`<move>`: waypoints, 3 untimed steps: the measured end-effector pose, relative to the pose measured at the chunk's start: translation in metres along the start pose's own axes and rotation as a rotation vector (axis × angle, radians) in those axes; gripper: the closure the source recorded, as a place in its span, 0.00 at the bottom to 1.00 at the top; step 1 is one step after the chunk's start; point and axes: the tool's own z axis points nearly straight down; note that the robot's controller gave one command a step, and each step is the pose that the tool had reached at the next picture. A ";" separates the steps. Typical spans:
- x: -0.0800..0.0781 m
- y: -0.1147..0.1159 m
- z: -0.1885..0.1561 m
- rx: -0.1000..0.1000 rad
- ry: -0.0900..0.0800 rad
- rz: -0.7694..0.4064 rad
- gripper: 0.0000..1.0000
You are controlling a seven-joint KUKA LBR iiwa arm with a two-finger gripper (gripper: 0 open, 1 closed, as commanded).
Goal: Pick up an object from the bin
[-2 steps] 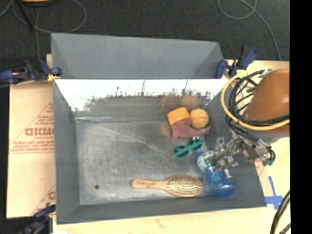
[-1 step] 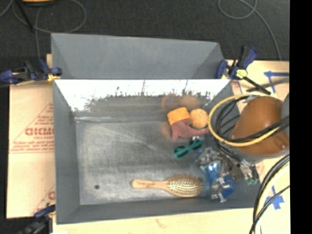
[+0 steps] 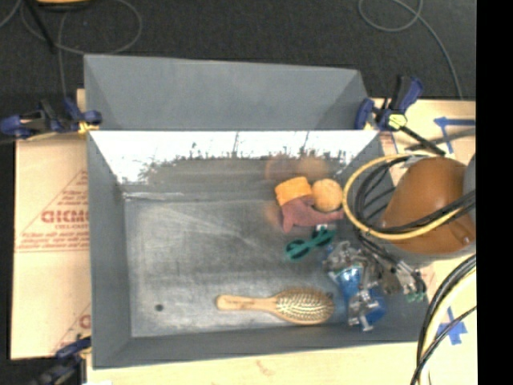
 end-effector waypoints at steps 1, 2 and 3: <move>-0.043 0.100 0.044 0.003 -0.015 -0.003 1.00; -0.043 0.100 0.044 0.003 -0.015 -0.004 1.00; -0.042 0.097 -0.003 0.000 0.007 -0.048 1.00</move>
Offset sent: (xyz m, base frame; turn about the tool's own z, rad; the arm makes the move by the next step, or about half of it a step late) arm 0.0000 0.0000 0.0000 0.0000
